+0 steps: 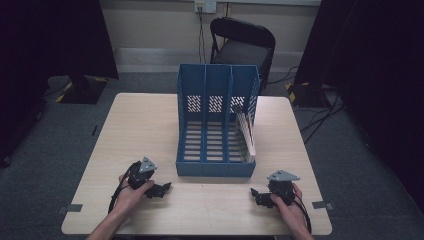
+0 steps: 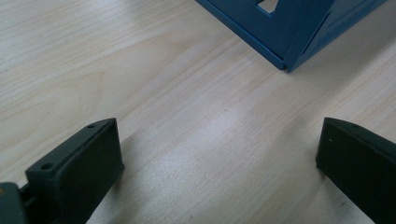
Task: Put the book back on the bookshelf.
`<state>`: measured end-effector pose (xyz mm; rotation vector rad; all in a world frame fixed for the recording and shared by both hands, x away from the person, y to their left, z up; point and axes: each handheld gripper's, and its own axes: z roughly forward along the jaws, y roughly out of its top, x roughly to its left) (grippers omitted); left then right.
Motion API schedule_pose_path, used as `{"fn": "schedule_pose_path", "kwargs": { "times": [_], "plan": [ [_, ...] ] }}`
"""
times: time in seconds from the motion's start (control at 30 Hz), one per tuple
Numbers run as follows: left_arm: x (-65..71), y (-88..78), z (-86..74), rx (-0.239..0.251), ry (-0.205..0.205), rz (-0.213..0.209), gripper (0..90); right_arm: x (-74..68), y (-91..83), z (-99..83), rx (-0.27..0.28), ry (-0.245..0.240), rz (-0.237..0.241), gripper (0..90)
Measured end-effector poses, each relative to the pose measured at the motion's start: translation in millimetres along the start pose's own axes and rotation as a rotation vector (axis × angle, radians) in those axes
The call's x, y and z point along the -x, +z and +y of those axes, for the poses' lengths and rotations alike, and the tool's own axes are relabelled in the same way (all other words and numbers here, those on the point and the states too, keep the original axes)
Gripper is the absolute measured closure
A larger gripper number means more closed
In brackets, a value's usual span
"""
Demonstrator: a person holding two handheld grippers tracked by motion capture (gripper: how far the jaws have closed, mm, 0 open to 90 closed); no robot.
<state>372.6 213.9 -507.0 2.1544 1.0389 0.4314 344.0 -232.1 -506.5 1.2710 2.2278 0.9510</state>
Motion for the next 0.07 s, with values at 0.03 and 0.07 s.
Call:
{"fn": "schedule_pose_path", "kwargs": {
  "times": [0.03,0.07],
  "plan": [
    [-0.1,0.1,0.2,0.0,0.002,-0.001,0.0,-0.1,0.0,0.0,0.0,0.001,-0.001,8.0],
    [-0.1,0.1,0.2,0.0,0.002,-0.001,0.0,0.0,0.1,0.0,0.0,0.004,-0.002,7.9]
  ]
}}
